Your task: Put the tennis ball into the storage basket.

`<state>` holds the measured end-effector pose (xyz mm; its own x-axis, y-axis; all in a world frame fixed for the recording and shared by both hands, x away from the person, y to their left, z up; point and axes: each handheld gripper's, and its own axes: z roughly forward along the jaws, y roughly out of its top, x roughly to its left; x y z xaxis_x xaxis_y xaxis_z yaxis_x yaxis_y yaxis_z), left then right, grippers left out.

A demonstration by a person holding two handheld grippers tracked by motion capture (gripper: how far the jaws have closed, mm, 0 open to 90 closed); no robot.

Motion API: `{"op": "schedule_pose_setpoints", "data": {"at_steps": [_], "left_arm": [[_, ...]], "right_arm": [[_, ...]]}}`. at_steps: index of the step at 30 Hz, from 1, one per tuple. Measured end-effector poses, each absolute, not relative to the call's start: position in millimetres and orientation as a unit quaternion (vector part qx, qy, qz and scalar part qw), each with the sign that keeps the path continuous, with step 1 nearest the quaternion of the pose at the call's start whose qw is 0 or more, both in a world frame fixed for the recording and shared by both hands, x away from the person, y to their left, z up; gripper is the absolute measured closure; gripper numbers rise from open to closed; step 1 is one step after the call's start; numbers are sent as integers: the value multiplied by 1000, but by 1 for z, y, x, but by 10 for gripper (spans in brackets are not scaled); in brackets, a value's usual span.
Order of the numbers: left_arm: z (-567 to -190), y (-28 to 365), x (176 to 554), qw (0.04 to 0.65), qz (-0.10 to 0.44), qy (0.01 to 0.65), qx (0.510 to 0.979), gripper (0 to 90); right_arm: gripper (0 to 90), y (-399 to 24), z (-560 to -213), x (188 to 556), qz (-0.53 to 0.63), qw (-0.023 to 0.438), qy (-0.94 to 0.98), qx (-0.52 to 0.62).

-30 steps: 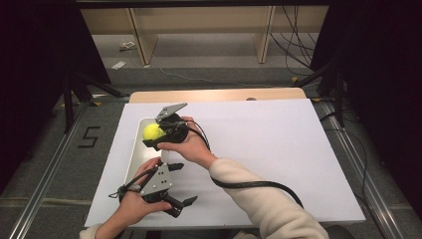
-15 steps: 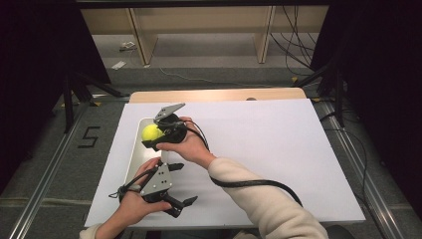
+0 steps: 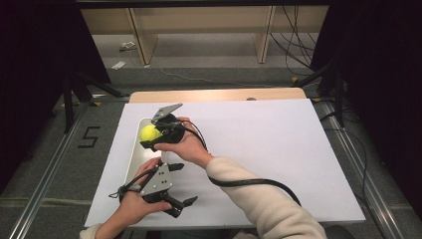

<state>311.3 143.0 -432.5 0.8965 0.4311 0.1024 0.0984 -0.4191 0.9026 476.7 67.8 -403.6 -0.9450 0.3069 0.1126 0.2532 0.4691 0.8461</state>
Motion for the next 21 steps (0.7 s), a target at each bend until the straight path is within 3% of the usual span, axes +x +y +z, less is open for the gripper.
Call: {"op": "schedule_pose_setpoints", "data": {"at_steps": [21], "left_arm": [[-432,143,311,515,162,160,827,0]], "right_arm": [[265,76,-410,477,478,23,864,157]]}}
